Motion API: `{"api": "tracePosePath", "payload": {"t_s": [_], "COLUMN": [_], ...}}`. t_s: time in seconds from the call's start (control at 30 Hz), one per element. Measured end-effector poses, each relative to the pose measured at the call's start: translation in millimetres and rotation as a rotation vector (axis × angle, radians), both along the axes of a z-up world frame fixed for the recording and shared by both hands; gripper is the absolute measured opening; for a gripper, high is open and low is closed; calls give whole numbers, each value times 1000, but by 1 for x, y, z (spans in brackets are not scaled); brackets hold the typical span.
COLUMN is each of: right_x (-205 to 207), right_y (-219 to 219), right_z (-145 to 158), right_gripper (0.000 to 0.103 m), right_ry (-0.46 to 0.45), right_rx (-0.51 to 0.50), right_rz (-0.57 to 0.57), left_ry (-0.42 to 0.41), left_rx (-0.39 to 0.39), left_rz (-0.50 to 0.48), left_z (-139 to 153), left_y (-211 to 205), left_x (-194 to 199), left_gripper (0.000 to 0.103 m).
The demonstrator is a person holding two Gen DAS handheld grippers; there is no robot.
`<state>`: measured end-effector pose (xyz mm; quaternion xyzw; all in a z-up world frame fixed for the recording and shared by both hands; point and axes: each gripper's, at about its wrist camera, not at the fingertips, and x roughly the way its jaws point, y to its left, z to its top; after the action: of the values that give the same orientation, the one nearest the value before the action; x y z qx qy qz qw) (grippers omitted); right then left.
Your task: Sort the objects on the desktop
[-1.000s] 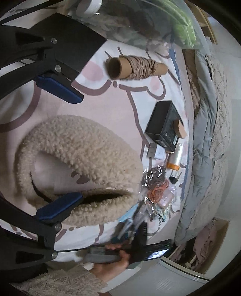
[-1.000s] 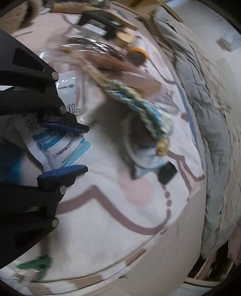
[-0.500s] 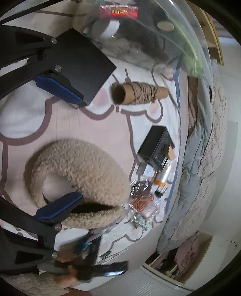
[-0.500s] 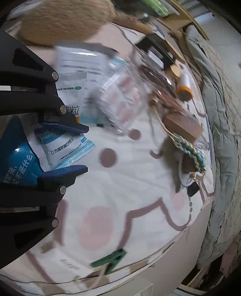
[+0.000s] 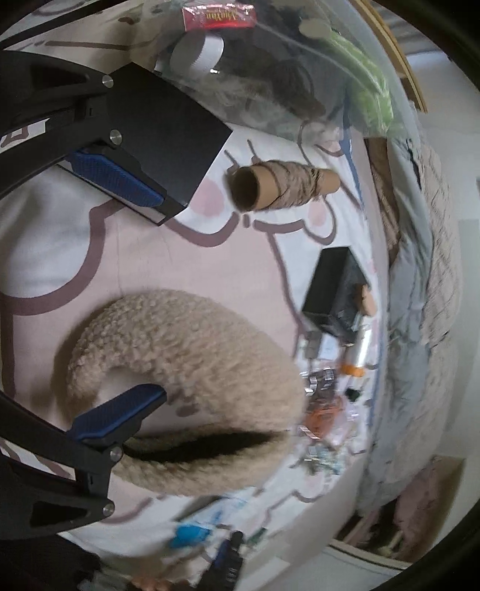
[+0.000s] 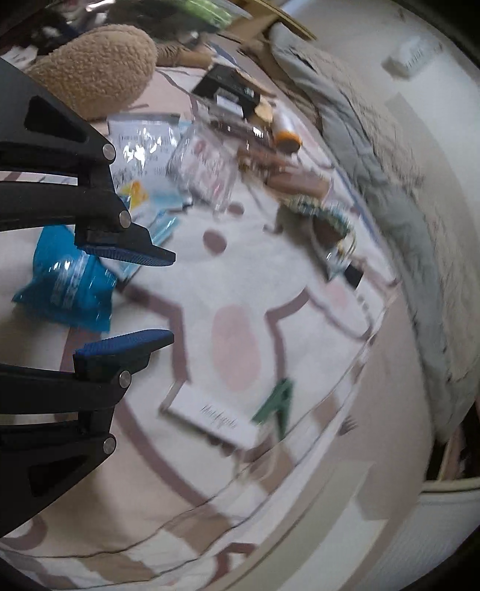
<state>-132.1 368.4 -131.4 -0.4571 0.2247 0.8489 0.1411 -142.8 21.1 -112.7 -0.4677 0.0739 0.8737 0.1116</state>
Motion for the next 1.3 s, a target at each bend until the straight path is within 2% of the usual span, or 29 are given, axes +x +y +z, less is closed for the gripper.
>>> {"api": "tracePosePath", "payload": {"t_s": [0.13,0.23,0.33,0.43,0.67,0.8,1.0,1.3], "right_x": [5,5,9,14,28,30,34,34], "right_y": [0,-6,-13,-16,-9,-18,-39,-64], "right_z": [-16,-16,-18,-17,-13,-13,-13,-12], "right_gripper": [37,37,37,37,37,37,37,37], "right_ry": [-78,-99,-115,-114,-86,-98,-99,-90], "right_rx": [-32,-6,-22,-33,-157,-165,-201,-237], "right_rz": [-18,-6,21,35,37,62,131,266], "left_ry": [-31,-54,-71,-67,-68,-92,-78,-48], "left_rx": [-55,-50,-43,-47,-37,-43,-82,-20], "left_rz": [-33,-51,-52,-55,-72,-82,-88,-64], "left_z": [-13,-18,-20,-20,-17,-21,-22,-11], "left_y": [6,7,8,8,8,10,14,8], "left_x": [7,13,19,27,48,62,77,83], "left_gripper": [97,97,97,97,97,97,97,97]}}
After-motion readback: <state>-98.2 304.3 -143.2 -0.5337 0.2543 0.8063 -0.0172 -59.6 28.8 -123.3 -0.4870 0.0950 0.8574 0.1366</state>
